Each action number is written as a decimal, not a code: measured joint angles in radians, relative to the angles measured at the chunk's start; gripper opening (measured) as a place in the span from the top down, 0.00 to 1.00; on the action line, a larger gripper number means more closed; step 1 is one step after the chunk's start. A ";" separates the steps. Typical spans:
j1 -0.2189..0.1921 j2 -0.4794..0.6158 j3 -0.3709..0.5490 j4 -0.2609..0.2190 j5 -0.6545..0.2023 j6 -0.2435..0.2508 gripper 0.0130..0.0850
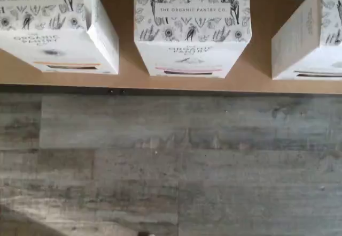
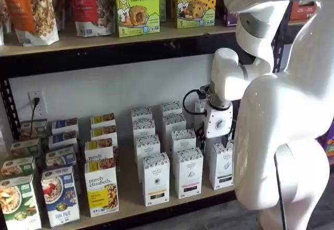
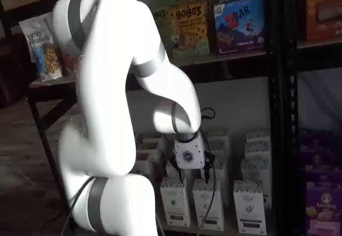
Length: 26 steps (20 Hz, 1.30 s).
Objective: Pick up the white box with a green strip in the middle, on the bottom shelf, the sixth box from the left
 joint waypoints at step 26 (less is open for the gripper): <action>-0.134 0.481 -0.411 -0.107 -0.054 -0.032 0.00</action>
